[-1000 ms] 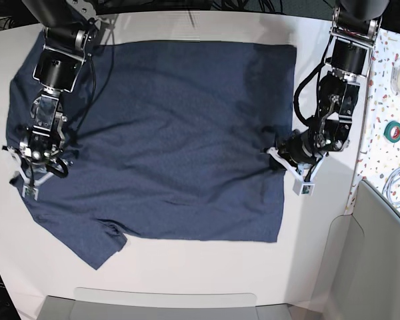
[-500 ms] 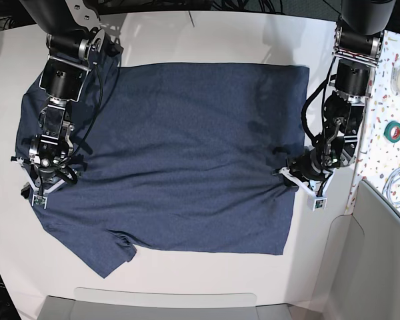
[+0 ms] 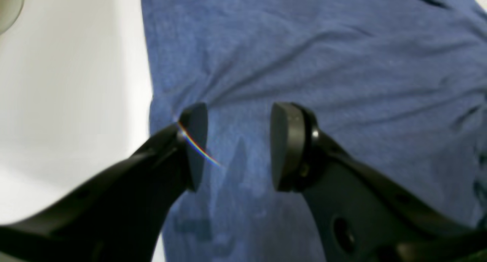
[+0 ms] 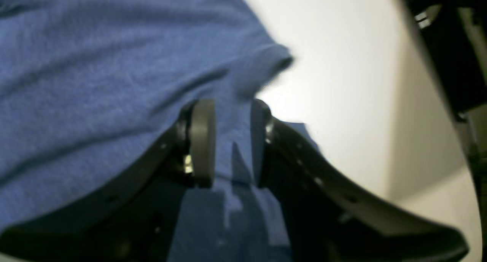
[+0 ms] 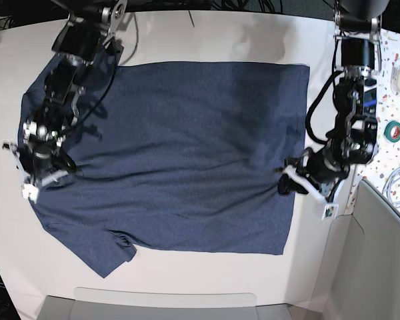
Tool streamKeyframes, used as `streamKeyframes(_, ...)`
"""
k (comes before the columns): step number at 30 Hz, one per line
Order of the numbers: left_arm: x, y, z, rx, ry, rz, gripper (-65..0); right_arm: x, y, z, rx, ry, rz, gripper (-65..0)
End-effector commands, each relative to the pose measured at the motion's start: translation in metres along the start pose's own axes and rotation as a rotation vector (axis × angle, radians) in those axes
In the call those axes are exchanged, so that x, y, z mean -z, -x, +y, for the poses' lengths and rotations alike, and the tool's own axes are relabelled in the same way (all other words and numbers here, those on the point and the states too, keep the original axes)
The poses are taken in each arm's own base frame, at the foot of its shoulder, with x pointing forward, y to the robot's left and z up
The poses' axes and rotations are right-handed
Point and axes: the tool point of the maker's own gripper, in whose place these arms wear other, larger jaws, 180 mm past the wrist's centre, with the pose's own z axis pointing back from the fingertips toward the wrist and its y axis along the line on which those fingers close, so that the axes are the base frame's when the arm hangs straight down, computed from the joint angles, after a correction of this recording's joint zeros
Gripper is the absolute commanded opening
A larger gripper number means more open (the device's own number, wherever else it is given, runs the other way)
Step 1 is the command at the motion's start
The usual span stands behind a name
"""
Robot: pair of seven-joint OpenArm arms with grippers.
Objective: Layout the t-shirt on the table in an organized manner, then fold the t-shirt properly
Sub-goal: 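Drag the hem corner and sleeve outward with both grippers to flatten the shirt, then grasp the shirt's shoulder corners with both grippers and pull them apart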
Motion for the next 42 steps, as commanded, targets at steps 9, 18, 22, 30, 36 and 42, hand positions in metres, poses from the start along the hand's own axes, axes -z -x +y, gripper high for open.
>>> streamKeyframes(9, -0.066, 0.035, 0.036, -0.046, -0.114, -0.068, -38.0, -0.06, 0.075, -0.105, 0.385, 0.043, 0.025, -47.6)
streamKeyframes(18, -0.072, 0.072, 0.045, -0.078, -0.142, 0.007, -37.9, -0.086, 0.155, -0.131, 0.709, -0.103, 0.164, -47.5)
streamKeyframes(22, -0.072, 0.077, 0.044, -0.08, -0.14, 0.019, -37.9, -0.072, 0.185, -0.12, 0.739, -0.165, 0.246, -47.5)
streamKeyframes(30, -0.073, 0.085, 0.045, -0.085, -0.144, 0.036, -37.9, -0.064, 0.222, -0.092, 0.727, -0.257, 0.359, -47.5)
streamKeyframes(36, -0.073, 0.087, 0.045, -0.086, -0.144, 0.04, -37.9, -0.071, 0.23, -0.072, 0.695, -0.327, 0.398, -47.5)
streamKeyframes(42, -0.073, 0.088, 0.045, -0.087, -0.143, 0.043, -37.9, -0.081, 0.243, -0.066, 0.679, -0.35, 0.44, -47.5)
